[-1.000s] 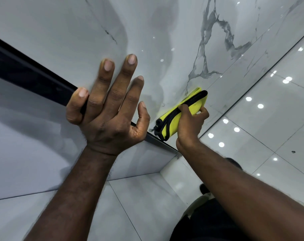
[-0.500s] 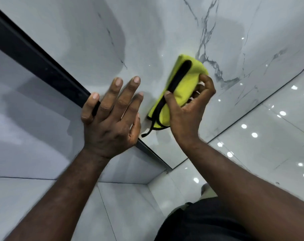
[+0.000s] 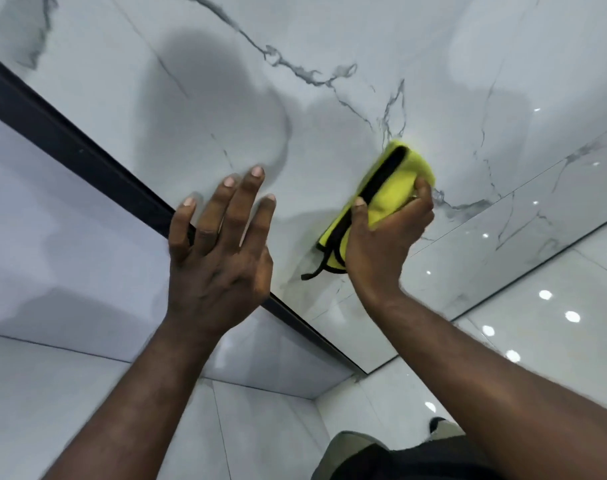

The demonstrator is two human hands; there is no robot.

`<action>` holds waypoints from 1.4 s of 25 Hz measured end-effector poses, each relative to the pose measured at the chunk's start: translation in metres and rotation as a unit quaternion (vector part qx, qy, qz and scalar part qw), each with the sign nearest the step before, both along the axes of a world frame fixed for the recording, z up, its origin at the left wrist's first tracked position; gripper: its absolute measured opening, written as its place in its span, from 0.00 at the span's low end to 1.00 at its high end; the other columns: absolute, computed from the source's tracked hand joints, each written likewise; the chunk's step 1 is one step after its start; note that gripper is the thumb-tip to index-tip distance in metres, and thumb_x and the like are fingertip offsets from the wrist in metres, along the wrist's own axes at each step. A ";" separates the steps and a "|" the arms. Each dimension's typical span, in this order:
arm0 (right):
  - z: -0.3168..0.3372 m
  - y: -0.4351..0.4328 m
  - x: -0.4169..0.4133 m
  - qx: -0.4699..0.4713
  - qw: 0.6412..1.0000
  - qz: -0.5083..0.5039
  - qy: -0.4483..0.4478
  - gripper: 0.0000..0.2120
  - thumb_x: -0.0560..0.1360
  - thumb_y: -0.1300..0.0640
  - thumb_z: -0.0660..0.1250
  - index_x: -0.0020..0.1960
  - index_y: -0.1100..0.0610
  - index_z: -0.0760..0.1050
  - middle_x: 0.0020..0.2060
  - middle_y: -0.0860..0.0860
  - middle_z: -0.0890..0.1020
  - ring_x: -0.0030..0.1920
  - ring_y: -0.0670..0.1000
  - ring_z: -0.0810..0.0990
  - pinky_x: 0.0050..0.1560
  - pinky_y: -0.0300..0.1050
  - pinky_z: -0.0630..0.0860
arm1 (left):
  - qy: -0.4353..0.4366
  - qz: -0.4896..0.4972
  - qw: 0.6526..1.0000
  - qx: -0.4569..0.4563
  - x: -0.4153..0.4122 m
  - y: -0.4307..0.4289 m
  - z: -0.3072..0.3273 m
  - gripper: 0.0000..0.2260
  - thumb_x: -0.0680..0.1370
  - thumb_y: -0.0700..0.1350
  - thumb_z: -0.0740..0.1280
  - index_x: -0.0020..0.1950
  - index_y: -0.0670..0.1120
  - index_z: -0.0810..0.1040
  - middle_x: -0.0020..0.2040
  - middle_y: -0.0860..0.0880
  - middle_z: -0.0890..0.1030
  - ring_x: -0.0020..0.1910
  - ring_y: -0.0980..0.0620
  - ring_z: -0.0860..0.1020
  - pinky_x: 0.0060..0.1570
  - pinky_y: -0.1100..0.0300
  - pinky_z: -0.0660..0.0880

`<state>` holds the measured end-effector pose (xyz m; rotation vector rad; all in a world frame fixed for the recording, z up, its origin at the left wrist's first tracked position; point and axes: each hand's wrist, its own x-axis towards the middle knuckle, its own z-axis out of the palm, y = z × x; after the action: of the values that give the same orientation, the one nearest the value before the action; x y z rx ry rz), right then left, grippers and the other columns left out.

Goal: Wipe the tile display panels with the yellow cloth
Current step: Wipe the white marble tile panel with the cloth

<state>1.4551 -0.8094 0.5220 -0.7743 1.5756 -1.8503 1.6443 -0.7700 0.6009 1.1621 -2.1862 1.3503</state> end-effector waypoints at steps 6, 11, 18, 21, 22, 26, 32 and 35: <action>-0.004 -0.002 0.001 -0.022 0.999 -0.024 0.039 0.38 0.78 0.55 0.75 0.82 0.50 0.59 0.71 0.52 0.66 0.73 0.56 0.68 0.75 0.59 0.68 | -0.020 -0.053 0.998 0.008 0.001 -0.021 0.015 0.20 0.82 0.44 0.66 0.75 0.47 0.79 0.85 0.45 0.67 0.83 0.44 0.64 0.78 0.39 0.62; -0.019 0.020 0.028 -0.078 0.982 -0.022 0.170 0.36 0.79 0.55 0.75 0.81 0.50 0.61 0.71 0.51 0.69 0.70 0.56 0.72 0.71 0.53 0.72 | -0.029 -0.099 0.995 0.012 0.000 -0.030 0.006 0.21 0.83 0.44 0.65 0.76 0.44 0.78 0.84 0.44 0.67 0.84 0.42 0.65 0.82 0.41 0.58; -0.054 0.012 0.042 -0.001 0.997 -0.073 0.026 0.33 0.80 0.52 0.74 0.78 0.54 0.62 0.70 0.51 0.70 0.68 0.51 0.73 0.68 0.44 0.73 | -0.129 -0.130 0.982 0.042 0.004 -0.038 -0.013 0.23 0.84 0.46 0.63 0.79 0.41 0.75 0.85 0.43 0.65 0.84 0.42 0.64 0.83 0.40 0.57; -0.095 0.004 0.030 0.106 0.990 -0.074 -0.060 0.33 0.81 0.51 0.71 0.80 0.53 0.60 0.72 0.50 0.70 0.72 0.51 0.72 0.73 0.48 0.71 | -0.201 -0.124 0.970 0.055 0.004 -0.043 -0.025 0.24 0.85 0.44 0.62 0.81 0.39 0.72 0.86 0.41 0.63 0.85 0.43 0.64 0.83 0.39 0.57; -0.109 0.003 0.027 0.169 0.977 -0.070 -0.108 0.33 0.81 0.50 0.71 0.80 0.51 0.60 0.72 0.50 0.71 0.72 0.53 0.73 0.73 0.51 0.72 | -0.207 -0.120 0.969 0.053 0.004 -0.044 -0.028 0.24 0.85 0.44 0.62 0.81 0.39 0.72 0.86 0.41 0.64 0.84 0.43 0.64 0.83 0.39 0.58; -0.147 0.008 0.020 0.146 0.987 -0.046 -0.053 0.33 0.80 0.48 0.73 0.79 0.49 0.61 0.72 0.50 0.73 0.68 0.51 0.76 0.67 0.44 0.76 | -0.206 -0.124 0.970 0.034 0.003 -0.044 -0.029 0.22 0.85 0.44 0.64 0.80 0.40 0.74 0.84 0.41 0.68 0.83 0.43 0.67 0.81 0.39 0.60; -0.162 -0.005 0.007 0.161 0.983 -0.069 -0.047 0.29 0.82 0.48 0.69 0.78 0.53 0.62 0.72 0.54 0.73 0.69 0.55 0.75 0.69 0.50 0.75 | -0.183 -0.123 0.975 0.011 -0.003 -0.043 -0.035 0.24 0.82 0.45 0.68 0.78 0.41 0.77 0.81 0.43 0.72 0.80 0.45 0.71 0.81 0.39 0.64; -0.159 -0.010 -0.003 0.273 0.953 -0.049 -0.119 0.32 0.83 0.47 0.66 0.82 0.54 0.59 0.75 0.53 0.72 0.74 0.56 0.72 0.73 0.52 0.71 | -0.171 -0.110 0.979 0.004 -0.005 -0.041 -0.039 0.27 0.78 0.45 0.71 0.77 0.41 0.78 0.81 0.44 0.73 0.80 0.45 0.71 0.81 0.40 0.63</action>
<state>1.4517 -0.8194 0.3629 -0.2180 1.8589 -1.3936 1.6392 -0.8108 0.5618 0.7007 -2.4683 1.5339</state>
